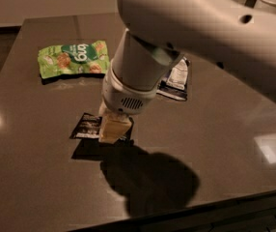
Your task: Pick rxbar chocolate
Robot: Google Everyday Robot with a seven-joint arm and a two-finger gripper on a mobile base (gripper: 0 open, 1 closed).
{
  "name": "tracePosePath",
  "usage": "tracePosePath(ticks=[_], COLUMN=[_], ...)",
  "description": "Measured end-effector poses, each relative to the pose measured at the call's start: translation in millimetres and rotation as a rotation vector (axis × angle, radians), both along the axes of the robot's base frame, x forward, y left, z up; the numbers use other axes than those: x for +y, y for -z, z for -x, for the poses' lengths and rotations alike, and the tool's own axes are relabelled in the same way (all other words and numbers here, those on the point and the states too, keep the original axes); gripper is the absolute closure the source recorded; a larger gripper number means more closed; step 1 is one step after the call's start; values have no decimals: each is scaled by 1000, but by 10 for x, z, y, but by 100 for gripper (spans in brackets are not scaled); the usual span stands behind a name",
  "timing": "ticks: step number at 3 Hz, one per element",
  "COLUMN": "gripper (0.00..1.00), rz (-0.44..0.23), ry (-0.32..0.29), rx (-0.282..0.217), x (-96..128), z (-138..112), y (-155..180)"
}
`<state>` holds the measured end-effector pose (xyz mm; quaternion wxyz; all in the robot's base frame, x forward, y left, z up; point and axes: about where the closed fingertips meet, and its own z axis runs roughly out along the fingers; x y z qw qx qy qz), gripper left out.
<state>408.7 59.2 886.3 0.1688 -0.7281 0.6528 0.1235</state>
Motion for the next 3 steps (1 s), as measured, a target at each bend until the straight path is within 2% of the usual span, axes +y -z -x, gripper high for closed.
tracePosePath(ticks=[1,2,3], gripper=[100,100,100], rz=[-38,-90,-90], ry=[-26,-72,-72], rx=[-11,-58,-58], x=[-96,-201,-201], z=[-38,-168,-168], y=[-384,-1028,-1029])
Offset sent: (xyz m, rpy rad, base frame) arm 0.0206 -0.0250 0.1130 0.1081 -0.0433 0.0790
